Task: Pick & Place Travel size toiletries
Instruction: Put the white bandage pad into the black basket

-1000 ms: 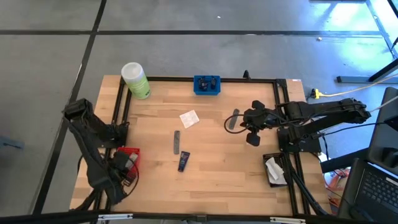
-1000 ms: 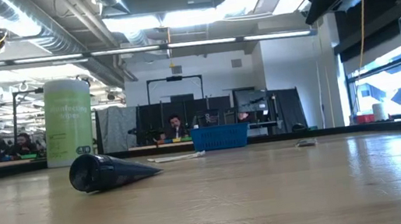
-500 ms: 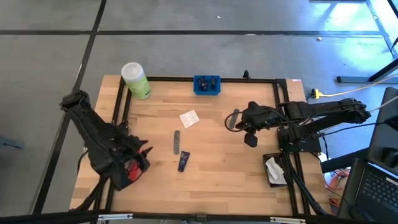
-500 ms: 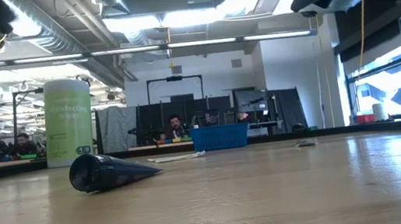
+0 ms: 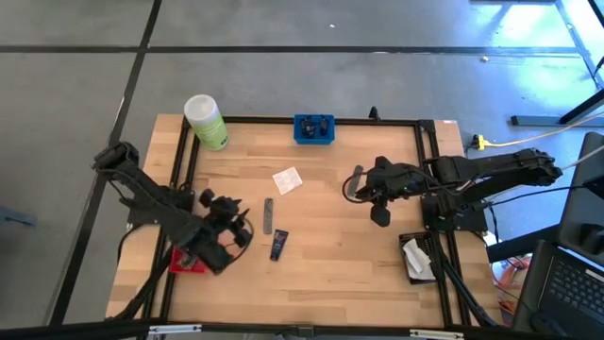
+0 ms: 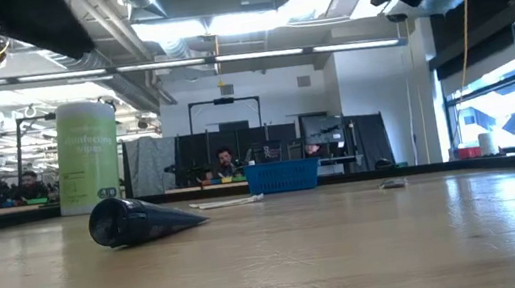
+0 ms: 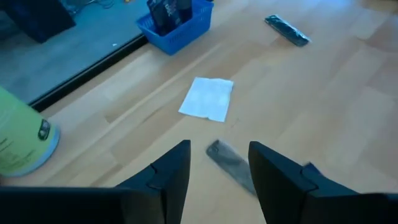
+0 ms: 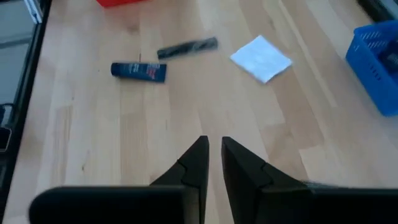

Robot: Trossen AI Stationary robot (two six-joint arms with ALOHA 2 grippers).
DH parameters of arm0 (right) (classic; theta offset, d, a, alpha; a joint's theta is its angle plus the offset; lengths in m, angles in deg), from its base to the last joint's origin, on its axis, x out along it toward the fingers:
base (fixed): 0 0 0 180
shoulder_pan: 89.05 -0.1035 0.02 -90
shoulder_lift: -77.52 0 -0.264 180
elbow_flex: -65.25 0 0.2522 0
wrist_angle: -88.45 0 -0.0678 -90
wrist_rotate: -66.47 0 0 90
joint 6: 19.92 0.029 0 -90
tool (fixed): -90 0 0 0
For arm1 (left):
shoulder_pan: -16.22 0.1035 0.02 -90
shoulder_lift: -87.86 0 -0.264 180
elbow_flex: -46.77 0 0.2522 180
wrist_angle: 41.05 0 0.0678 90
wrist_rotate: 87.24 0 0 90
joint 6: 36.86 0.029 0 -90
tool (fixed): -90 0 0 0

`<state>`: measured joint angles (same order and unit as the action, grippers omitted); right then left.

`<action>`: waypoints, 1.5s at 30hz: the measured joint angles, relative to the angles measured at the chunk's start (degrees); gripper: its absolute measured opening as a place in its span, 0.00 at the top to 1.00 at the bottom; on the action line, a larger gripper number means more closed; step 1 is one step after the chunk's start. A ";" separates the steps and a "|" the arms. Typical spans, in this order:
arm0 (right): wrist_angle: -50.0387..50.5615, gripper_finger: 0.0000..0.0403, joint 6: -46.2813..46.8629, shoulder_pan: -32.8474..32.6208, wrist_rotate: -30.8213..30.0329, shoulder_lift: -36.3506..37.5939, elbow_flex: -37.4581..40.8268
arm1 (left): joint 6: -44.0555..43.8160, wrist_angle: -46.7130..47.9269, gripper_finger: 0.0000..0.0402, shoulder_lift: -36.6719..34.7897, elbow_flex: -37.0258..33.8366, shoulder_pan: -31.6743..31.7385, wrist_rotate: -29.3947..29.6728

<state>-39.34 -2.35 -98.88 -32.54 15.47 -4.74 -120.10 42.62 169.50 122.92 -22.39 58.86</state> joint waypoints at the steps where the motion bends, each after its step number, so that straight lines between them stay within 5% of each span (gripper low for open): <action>1: 0.84 0.89 0.56 -0.34 0.02 -0.18 -0.02 | 2.47 -2.11 0.60 0.32 0.00 1.33 0.11; 8: 14.55 0.93 9.87 -4.06 -3.14 -1.70 1.96 | 28.54 -23.81 0.60 3.98 0.00 10.73 -3.21; 17: 7.68 0.88 13.20 -3.83 -8.44 -1.70 13.12 | 56.93 -49.24 0.60 10.50 0.00 21.95 -22.34; 28: -9.09 0.68 0.95 1.69 -8.26 -1.70 16.41 | 65.97 -58.29 0.60 11.15 -2.59 32.82 -35.02; 34: -10.57 0.59 -1.98 4.40 -8.02 -1.70 16.42 | 68.34 -59.56 0.60 11.15 -5.60 39.84 -35.01; 45: -10.18 0.55 -4.20 6.32 -6.40 -1.53 16.41 | 71.85 -72.85 0.60 18.59 -9.62 47.46 -46.58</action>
<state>-49.53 -6.55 -92.57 -38.95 13.95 11.68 -48.26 -30.23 188.09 113.30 25.07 12.28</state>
